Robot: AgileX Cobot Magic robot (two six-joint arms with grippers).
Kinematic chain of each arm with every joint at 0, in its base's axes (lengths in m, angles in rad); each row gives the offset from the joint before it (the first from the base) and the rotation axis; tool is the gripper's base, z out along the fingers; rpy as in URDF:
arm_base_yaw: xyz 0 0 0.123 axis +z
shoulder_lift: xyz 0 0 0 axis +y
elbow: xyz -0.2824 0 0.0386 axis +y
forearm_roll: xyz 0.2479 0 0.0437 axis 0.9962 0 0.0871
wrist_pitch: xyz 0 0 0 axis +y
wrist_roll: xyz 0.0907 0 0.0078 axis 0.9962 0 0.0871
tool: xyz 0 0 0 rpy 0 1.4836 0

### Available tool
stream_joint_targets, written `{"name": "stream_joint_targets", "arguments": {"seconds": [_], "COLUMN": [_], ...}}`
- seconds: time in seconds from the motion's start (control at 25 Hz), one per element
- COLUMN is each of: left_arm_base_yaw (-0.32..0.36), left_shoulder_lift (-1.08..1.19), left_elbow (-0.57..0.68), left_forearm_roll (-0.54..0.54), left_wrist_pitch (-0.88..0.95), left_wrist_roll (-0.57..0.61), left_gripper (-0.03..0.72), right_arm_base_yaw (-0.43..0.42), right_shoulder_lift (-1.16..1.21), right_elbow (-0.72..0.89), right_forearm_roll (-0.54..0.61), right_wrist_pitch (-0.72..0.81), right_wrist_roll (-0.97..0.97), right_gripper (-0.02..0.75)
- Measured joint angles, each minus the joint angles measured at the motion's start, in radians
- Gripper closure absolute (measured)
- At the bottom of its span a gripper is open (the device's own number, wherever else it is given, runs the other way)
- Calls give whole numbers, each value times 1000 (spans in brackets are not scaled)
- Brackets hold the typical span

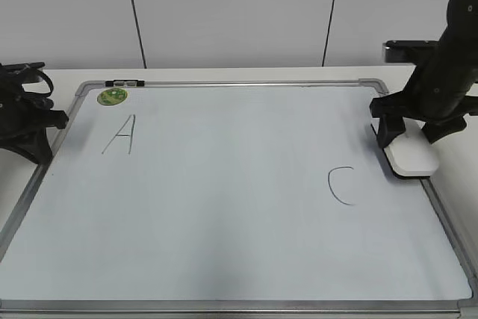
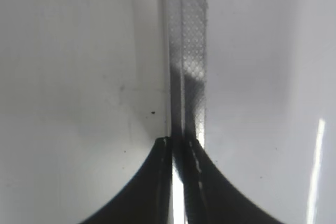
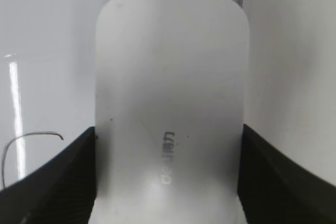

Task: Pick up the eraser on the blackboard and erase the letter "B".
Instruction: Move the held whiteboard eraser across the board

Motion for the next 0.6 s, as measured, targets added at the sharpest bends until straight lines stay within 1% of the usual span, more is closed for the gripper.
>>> {"name": "stream_joint_targets", "arguments": {"seconds": [0.36, 0.6], "left_arm_base_yaw": [0, 0], "left_shoulder_lift": [0, 0], "left_elbow": [0, 0], "left_forearm_roll": [0, 0], "left_wrist_pitch": [0, 0], "left_wrist_roll": [0, 0], "left_gripper": [664, 663], "right_arm_base_yaw": [0, 0], "right_shoulder_lift": [54, 58], "right_elbow": [2, -13], "right_forearm_roll": [0, 1], "right_wrist_pitch": [-9, 1], "right_wrist_roll": [6, 6], "right_gripper": [193, 126]}}
